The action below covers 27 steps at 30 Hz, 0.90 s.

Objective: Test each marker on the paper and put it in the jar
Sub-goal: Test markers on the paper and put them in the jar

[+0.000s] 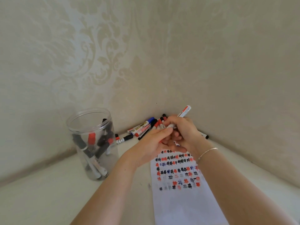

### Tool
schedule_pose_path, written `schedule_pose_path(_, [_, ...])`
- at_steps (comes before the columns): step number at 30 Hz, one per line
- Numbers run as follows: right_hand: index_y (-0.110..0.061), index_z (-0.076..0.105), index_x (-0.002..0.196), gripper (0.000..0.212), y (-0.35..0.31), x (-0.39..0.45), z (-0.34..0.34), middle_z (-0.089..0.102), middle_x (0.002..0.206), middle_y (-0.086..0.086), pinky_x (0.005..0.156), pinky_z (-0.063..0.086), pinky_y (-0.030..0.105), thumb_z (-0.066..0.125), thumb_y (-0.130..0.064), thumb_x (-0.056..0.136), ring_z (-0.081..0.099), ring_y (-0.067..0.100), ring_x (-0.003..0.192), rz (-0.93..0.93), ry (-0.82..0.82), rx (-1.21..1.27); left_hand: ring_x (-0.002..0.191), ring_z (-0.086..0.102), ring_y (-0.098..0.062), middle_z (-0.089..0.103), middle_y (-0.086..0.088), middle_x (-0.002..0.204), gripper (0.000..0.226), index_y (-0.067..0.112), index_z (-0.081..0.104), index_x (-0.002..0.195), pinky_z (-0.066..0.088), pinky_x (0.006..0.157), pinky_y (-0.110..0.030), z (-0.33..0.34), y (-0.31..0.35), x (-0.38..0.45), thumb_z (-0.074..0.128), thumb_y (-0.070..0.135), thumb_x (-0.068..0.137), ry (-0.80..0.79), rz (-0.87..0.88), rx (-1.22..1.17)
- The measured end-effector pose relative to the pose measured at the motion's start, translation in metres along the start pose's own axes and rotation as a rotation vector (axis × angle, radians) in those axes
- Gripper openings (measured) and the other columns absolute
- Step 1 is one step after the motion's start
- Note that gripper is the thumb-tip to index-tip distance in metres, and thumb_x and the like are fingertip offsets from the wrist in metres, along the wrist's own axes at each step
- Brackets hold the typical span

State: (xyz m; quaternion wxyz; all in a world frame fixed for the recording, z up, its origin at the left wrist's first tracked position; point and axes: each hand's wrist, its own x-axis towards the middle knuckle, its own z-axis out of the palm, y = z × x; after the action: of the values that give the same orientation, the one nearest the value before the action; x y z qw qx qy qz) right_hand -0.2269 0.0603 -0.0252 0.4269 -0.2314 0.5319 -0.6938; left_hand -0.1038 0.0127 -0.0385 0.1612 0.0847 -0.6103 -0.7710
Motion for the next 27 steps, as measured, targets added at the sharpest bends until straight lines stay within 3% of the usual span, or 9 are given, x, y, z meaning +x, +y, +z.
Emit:
schedule_pose_path(2, [-0.009,0.038,0.045,0.040,-0.008,0.007,-0.018,0.030,0.032,0.000,0.026,0.016,0.013,0.045,0.004,0.083,0.021,0.007,0.023,-0.003,0.031,0.191,0.098,0.065,-0.038,0.063,-0.007,0.064,0.039,0.010,0.056,0.062,0.042,0.101,-0.046,-0.006,-0.007,-0.008,0.044,0.029,0.095,0.009,-0.003,-0.185])
schedule_pose_path(4, [-0.011,0.032,0.054,0.034,-0.020,0.012,-0.037,0.027,0.033,0.001,0.027,0.016,0.014,0.044,0.006,0.081,0.019,0.009,0.024,-0.075,0.114,0.167,0.112,0.062,-0.034,0.068,-0.010,0.076,0.046,0.015,0.049,0.054,0.033,0.108,-0.046,-0.013,-0.013,-0.016,0.041,0.034,0.095,0.066,-0.013,-0.190])
schedule_pose_path(7, [-0.008,0.037,0.060,0.028,-0.023,0.013,-0.043,0.036,0.039,0.005,0.032,0.019,0.016,0.050,0.007,0.080,0.025,0.011,0.028,-0.158,0.167,-0.011,0.106,0.066,-0.026,0.071,-0.004,0.081,0.045,0.018,0.055,0.055,0.042,0.102,-0.044,-0.013,-0.023,-0.013,0.042,0.039,0.092,0.174,-0.088,-0.018])
schedule_pose_path(9, [-0.007,0.044,0.067,0.022,-0.017,0.009,-0.040,0.045,0.048,0.008,0.032,0.026,0.018,0.055,0.003,0.083,0.034,0.012,0.031,-0.167,0.192,-0.023,0.093,0.070,-0.020,0.070,-0.004,0.084,0.037,0.013,0.058,0.074,0.050,0.096,-0.040,-0.009,-0.026,-0.004,0.043,0.039,0.096,0.266,-0.163,0.196])
schedule_pose_path(11, [-0.006,0.050,0.076,0.016,-0.007,-0.001,-0.040,0.056,0.054,0.008,0.035,0.039,0.020,0.061,-0.004,0.088,0.048,0.012,0.037,-0.157,0.221,-0.018,0.081,0.066,-0.013,0.064,-0.008,0.087,0.029,0.013,0.052,0.085,0.054,0.089,-0.037,-0.008,-0.029,0.002,0.045,0.038,0.098,0.329,-0.200,0.599])
schedule_pose_path(14, [-0.003,0.058,0.085,0.012,0.009,-0.018,-0.050,0.068,0.071,0.015,0.054,0.055,0.026,0.067,-0.012,0.088,0.064,0.020,0.057,-0.132,0.200,-0.044,0.063,0.045,-0.011,0.043,-0.002,0.070,0.029,0.019,0.036,0.074,0.039,0.058,-0.024,-0.005,-0.037,0.009,0.050,0.028,0.097,0.361,-0.191,1.022])
schedule_pose_path(16, [0.000,0.060,0.087,0.015,0.021,-0.029,-0.060,0.068,0.079,0.019,0.060,0.057,0.028,0.071,-0.009,0.083,0.065,0.022,0.061,-0.119,0.168,-0.177,0.060,0.042,-0.010,0.044,0.002,0.070,0.027,0.022,0.037,0.074,0.033,0.054,-0.022,-0.003,-0.045,0.013,0.053,0.027,0.096,0.389,-0.187,1.108])
schedule_pose_path(19, [-0.006,0.057,0.072,0.020,0.036,-0.045,-0.075,0.062,0.065,0.012,0.051,0.048,0.025,0.073,-0.012,0.081,0.052,0.016,0.049,-0.091,0.181,-0.402,0.061,0.045,-0.010,0.049,0.002,0.074,0.022,0.022,0.041,0.079,0.035,0.055,-0.023,-0.004,-0.054,0.015,0.053,0.032,0.095,0.395,-0.195,1.171])
schedule_pose_path(27, [-0.012,0.041,0.051,0.036,0.065,-0.066,-0.097,0.048,0.038,-0.001,0.036,0.032,0.019,0.055,-0.003,0.082,0.041,0.011,0.031,-0.159,0.448,-0.465,0.061,0.042,-0.010,0.048,0.002,0.074,0.026,0.022,0.041,0.076,0.032,0.055,-0.024,-0.014,-0.068,0.016,0.046,0.036,0.098,0.401,-0.216,1.212])
